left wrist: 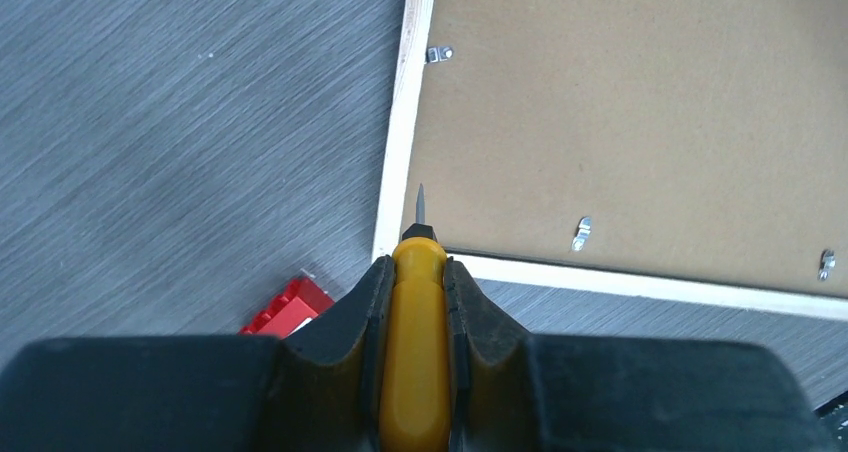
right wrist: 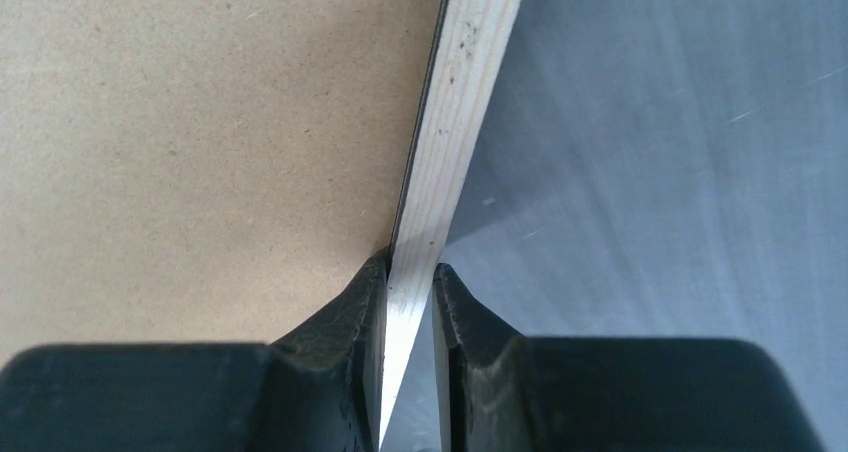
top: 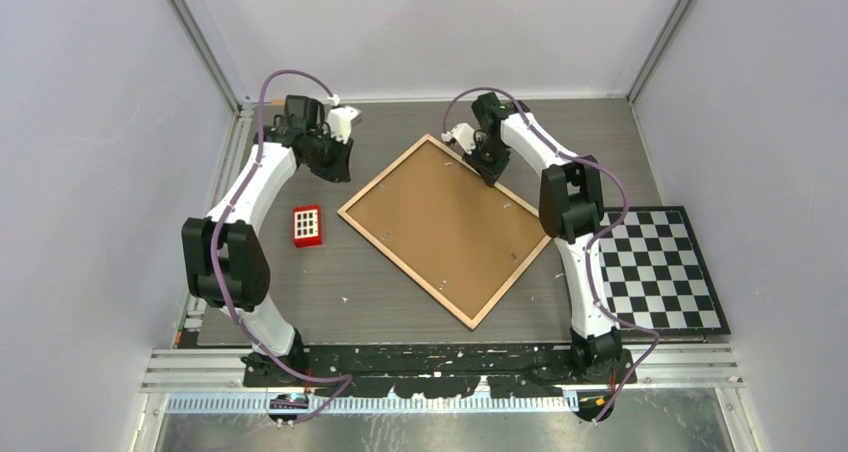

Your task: Take the photo out of the frame

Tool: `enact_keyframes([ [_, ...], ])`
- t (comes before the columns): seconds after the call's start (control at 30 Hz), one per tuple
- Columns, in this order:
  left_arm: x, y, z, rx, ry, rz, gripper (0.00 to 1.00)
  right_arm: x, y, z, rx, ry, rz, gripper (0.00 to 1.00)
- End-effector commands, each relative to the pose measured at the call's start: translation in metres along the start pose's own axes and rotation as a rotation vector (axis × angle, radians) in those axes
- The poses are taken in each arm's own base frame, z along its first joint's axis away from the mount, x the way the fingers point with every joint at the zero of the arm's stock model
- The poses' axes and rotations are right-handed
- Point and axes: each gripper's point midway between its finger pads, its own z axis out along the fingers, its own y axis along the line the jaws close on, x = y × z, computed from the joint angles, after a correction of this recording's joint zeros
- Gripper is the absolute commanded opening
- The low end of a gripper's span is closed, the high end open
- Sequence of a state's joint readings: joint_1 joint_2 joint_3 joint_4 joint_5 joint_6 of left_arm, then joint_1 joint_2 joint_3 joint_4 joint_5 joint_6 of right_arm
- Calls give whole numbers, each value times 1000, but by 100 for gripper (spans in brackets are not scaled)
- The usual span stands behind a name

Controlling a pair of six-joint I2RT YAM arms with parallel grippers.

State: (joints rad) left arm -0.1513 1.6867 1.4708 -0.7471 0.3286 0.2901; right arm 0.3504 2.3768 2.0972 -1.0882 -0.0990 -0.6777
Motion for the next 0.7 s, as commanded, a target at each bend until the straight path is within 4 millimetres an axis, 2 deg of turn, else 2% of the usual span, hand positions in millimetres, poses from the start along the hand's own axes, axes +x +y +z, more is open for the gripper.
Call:
enact_keyframes([
  [0.0,-12,3,-23,13,-71,-66,0,-58,-42,-25,220,-135,-222,0],
  [0.1,-11,7,-24,13,-75,-94,0,-81,-55,-32,359,-161,-252,4],
  [0.13,-11,8,-24,13,-75,-101,0,-88,-59,-38,398,-176,-239,14],
  [0.2,-12,9,-25,12,-82,-105,0,-98,-61,-53,440,-208,-193,41],
  [0.23,-13,9,-26,11,-84,-109,0,-100,-59,-58,442,-220,-176,50],
  [0.33,-15,12,-27,6,-94,-122,0,-100,-46,-80,420,-252,-86,66],
  [0.43,-17,14,-27,5,-103,-140,0,-88,-24,-99,365,-263,95,72],
  [0.5,-18,14,-27,7,-108,-150,0,-73,-11,-109,324,-268,277,73],
  [0.67,-22,13,-27,14,-120,-170,0,-10,13,-129,149,-324,829,75],
])
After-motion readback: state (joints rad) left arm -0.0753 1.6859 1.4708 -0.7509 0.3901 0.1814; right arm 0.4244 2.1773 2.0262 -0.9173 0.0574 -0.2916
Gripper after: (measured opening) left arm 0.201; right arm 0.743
